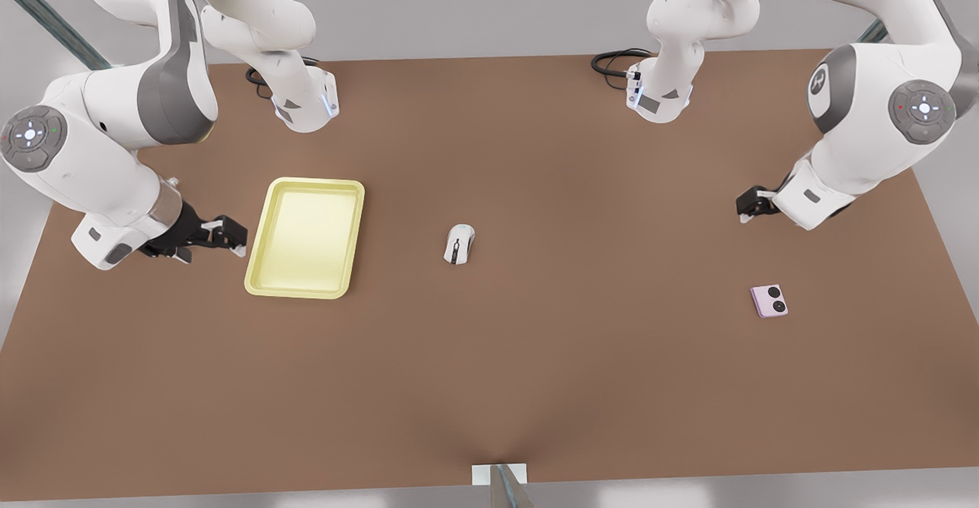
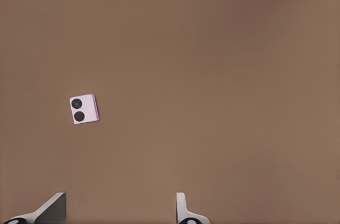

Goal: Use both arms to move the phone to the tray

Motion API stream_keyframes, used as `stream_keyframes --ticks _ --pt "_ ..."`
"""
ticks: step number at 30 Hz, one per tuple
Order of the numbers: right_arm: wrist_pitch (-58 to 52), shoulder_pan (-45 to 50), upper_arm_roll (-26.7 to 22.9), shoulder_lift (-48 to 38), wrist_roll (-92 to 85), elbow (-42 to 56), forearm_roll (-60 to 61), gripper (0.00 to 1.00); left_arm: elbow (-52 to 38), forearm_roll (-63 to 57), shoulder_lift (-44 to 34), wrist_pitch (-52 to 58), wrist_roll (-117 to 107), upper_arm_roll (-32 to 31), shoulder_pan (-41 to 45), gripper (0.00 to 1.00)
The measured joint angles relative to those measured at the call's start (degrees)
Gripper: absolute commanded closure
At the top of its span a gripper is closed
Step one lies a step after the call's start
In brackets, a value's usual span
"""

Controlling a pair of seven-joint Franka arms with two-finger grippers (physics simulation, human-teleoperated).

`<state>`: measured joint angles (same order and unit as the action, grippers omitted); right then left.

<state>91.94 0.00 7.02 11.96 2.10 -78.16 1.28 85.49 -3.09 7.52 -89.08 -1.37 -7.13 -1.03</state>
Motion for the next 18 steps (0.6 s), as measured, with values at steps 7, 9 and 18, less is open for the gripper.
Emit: stream_keyframes --ticks 7,9,18 --pt "1.0 0.0 0.0 0.0 0.4 0.0 0.0 0.00 -0.8 0.4 20.0 -6.7 -0.4 9.1 -2.1 0.00" --pt "1.1 0.0 0.1 0.3 0.5 0.1 0.1 0.00 -0.7 1.2 26.7 -12.1 0.4 9.7 -5.1 0.00" --pt "1.3 0.0 0.1 0.7 0.8 0.1 -1.3 0.00 6.1 5.0 34.4 -32.5 6.8 9.9 -12.6 0.00"
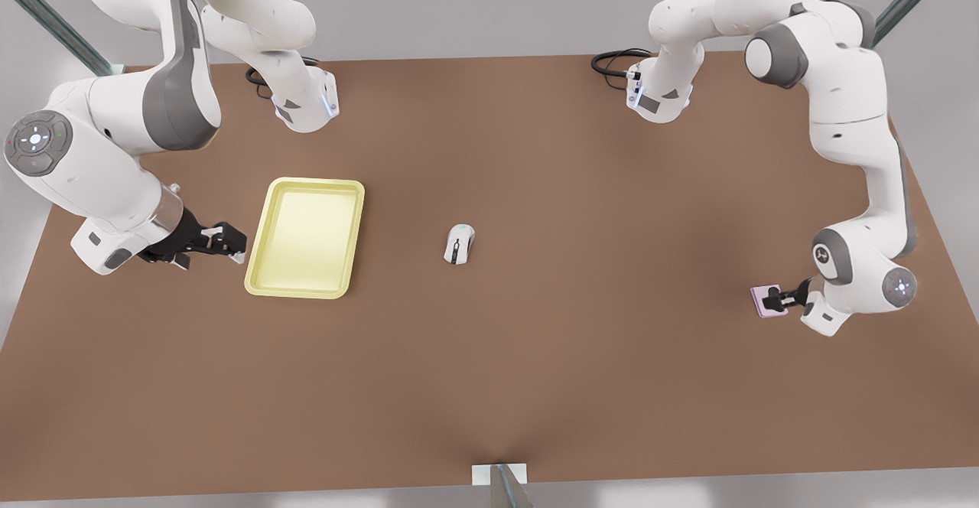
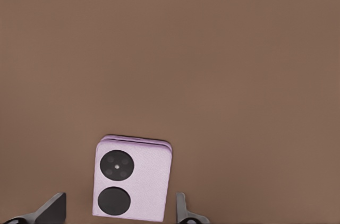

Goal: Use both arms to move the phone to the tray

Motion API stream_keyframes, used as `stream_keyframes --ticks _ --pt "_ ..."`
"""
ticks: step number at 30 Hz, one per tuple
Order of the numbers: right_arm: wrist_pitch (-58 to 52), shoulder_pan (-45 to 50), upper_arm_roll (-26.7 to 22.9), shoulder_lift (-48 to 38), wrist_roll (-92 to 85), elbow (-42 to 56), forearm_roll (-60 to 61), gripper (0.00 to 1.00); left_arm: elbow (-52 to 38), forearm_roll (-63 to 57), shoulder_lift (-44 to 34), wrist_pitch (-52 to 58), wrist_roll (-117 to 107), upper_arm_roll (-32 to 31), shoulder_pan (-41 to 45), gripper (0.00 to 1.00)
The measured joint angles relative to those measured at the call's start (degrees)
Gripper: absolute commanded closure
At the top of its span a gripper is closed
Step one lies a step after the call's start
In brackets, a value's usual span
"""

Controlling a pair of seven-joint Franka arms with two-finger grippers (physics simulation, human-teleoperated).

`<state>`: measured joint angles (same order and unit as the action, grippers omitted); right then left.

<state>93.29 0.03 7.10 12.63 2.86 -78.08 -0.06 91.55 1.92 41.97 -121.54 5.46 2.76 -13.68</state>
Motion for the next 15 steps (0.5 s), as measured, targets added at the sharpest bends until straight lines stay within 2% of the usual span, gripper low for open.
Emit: stream_keyframes --ticks 6,15 --pt "0.0 0.0 0.0 0.0 0.1 0.0 -0.1 0.00 4.3 0.1 -0.9 -7.2 2.9 0.0 0.3 0.00" --pt "0.0 0.0 0.0 0.0 0.2 0.0 -0.1 0.00 5.4 0.1 -0.1 -9.8 5.8 0.0 0.3 0.00"
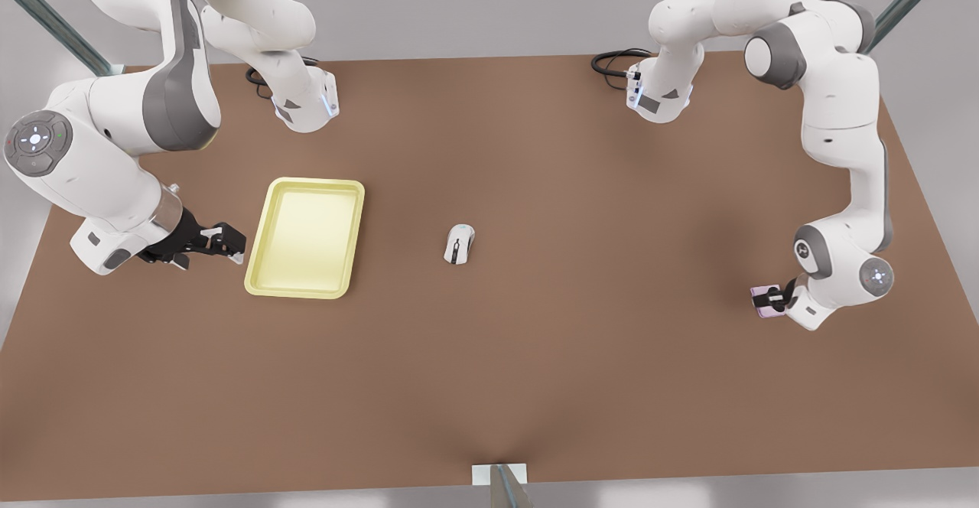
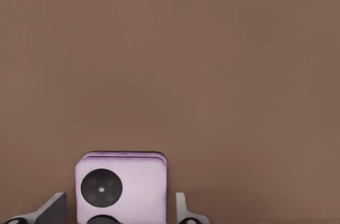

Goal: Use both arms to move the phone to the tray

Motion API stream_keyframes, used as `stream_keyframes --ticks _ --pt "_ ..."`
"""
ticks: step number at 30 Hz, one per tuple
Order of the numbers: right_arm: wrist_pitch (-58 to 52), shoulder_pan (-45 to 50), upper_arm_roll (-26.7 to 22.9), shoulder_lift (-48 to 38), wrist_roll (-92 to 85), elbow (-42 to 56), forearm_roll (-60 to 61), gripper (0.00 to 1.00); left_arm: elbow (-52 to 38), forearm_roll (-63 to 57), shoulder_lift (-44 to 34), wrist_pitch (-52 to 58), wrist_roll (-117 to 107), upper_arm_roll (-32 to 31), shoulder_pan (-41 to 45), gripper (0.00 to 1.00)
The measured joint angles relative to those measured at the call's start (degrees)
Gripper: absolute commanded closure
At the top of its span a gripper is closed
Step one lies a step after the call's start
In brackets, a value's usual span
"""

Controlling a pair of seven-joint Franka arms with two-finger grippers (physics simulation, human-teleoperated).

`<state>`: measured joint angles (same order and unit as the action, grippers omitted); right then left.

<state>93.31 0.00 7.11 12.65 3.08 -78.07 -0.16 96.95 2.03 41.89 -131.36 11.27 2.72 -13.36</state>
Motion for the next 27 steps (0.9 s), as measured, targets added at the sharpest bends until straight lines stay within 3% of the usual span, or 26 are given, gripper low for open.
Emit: stream_keyframes --ticks 3,4,5,16,19,22,27 --pt "0.0 0.0 0.0 0.0 0.0 0.0 0.0 0.00 0.3 0.0 0.5 -0.4 0.6 0.0 0.0 0.00" --pt "0.0 0.0 0.0 0.0 0.0 0.0 0.0 0.00 0.3 0.0 0.6 -0.5 0.7 0.0 0.0 0.18" --pt "0.0 0.0 0.0 0.0 0.0 0.0 0.0 0.00 0.3 0.0 0.7 -0.6 0.8 0.0 0.0 0.26" --pt "0.0 0.0 0.0 0.0 0.0 0.0 -0.2 0.00 0.4 -0.4 -1.1 -0.5 0.6 -0.4 1.1 0.25" --pt "0.0 0.0 0.0 0.0 -0.1 0.0 -0.2 0.00 1.3 -0.3 -4.9 0.5 -1.3 -0.6 9.1 0.25" --pt "0.0 0.0 0.0 0.0 -0.1 0.0 -0.2 0.00 0.2 -0.3 -7.1 2.2 -5.6 -0.6 24.6 0.25" --pt "0.0 0.0 0.0 0.0 -0.1 0.0 -0.2 0.00 -18.0 0.4 0.6 8.7 -18.1 -0.7 47.6 0.23"
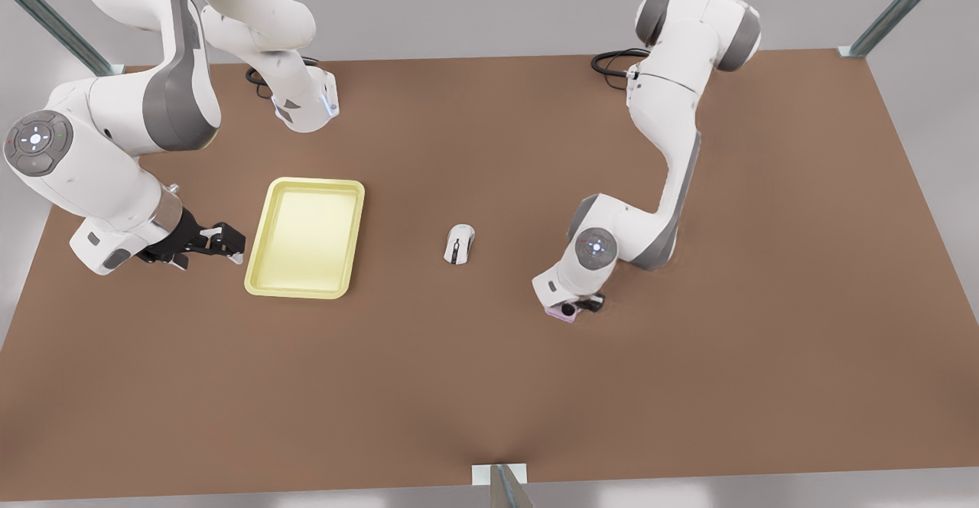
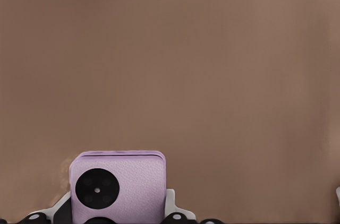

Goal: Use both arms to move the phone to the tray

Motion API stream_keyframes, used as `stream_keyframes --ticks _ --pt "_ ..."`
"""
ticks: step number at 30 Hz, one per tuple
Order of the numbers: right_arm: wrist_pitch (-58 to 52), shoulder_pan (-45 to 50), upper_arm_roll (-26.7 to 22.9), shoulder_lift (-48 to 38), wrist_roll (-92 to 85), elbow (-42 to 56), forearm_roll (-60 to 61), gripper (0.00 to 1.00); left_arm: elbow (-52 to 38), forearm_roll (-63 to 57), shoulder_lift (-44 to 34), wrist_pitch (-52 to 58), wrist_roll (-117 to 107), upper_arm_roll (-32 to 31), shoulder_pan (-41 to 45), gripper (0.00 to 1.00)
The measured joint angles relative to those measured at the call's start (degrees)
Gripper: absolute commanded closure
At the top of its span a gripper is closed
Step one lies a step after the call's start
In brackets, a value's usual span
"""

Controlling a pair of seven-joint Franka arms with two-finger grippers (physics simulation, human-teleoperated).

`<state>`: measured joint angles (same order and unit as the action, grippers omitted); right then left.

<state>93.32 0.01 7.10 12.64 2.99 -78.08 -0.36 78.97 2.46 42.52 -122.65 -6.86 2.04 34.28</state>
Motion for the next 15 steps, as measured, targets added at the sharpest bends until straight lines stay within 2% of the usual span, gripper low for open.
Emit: stream_keyframes --ticks 4,10,14,15 --pt "0.0 0.7 0.0 0.1 0.1 -0.1 0.0 0.00 -8.5 2.1 6.2 2.9 -10.5 0.0 6.3 0.23" --pt "-1.7 3.6 0.0 0.8 0.0 0.4 -1.9 0.00 -21.1 3.5 17.0 0.7 -23.4 0.2 6.6 0.22" --pt "-1.3 3.8 0.0 -0.1 0.9 -2.8 -2.5 0.00 -24.7 3.7 21.1 -4.1 -29.8 -1.8 7.3 0.18" --pt "-0.7 3.8 0.0 -0.7 1.1 -4.1 -2.5 0.00 -25.0 3.8 21.5 -5.2 -31.2 -3.1 7.4 0.12"
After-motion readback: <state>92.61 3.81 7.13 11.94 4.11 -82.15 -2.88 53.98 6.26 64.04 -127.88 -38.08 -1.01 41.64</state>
